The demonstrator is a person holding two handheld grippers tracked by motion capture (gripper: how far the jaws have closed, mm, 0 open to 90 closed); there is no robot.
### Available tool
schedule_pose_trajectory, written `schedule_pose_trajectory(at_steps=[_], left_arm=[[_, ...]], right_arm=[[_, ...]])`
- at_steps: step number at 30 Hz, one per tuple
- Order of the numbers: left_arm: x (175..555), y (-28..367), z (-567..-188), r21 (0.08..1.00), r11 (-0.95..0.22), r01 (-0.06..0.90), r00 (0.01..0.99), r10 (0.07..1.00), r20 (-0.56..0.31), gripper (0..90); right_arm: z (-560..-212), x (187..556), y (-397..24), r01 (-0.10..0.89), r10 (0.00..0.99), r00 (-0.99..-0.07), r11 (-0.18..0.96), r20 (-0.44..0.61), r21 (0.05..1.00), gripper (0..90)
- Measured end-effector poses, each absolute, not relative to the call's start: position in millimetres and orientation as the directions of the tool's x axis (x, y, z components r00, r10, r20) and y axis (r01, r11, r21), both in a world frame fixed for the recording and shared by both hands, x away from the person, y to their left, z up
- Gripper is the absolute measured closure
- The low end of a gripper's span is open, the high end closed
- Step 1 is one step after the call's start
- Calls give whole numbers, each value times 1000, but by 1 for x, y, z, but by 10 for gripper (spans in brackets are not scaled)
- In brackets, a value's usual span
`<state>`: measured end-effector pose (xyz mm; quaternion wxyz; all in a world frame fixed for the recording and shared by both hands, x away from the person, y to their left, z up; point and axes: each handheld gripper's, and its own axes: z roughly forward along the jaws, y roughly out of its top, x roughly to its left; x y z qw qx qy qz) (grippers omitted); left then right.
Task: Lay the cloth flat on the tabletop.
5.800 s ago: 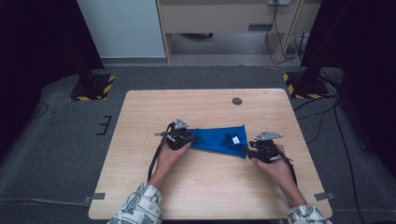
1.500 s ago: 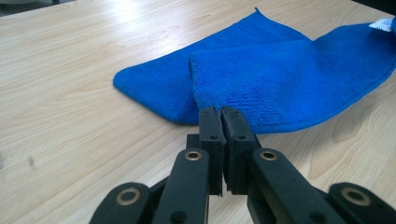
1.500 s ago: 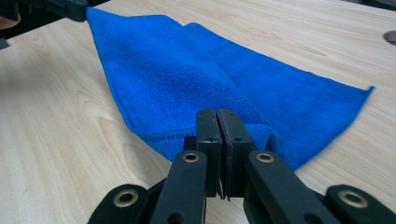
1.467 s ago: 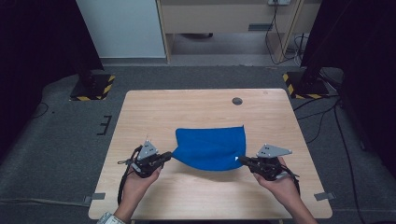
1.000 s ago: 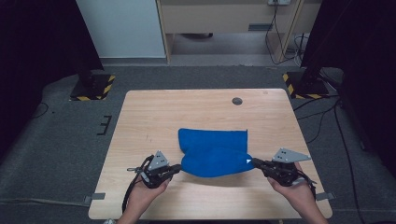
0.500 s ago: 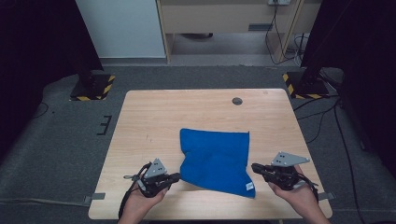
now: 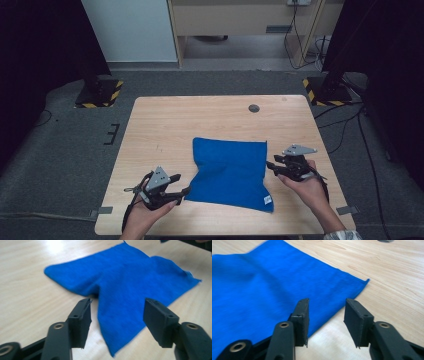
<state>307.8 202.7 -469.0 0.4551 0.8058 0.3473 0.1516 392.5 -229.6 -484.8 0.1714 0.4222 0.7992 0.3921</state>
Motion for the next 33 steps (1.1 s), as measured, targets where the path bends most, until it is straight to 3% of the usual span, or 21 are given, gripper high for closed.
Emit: schedule_pose_trajectory(at_steps=[13, 18, 22, 27, 33], left_arm=[[343, 201, -475, 845, -324, 426, 693, 717, -75, 299], [348, 205, -475, 849, -310, 428, 677, 732, -74, 298], [353, 207, -474, 852, -304, 426, 665, 743, -68, 298], [356, 209, -475, 851, -308, 425, 658, 751, -58, 301], [357, 212, -474, 855, -300, 424, 648, 759, -55, 308]], right_arm=[[-513, 444, -215, 617, 856, -515, 327, 53, 716, 464], [-518, 451, -210, 628, 857, -513, 336, 49, 702, 483], [-524, 453, -204, 636, 848, -529, 374, 28, 675, 593], [-525, 453, -201, 620, 830, -557, 387, 36, 683, 865], [-517, 470, -201, 608, 827, -563, 413, 1, 678, 881]])
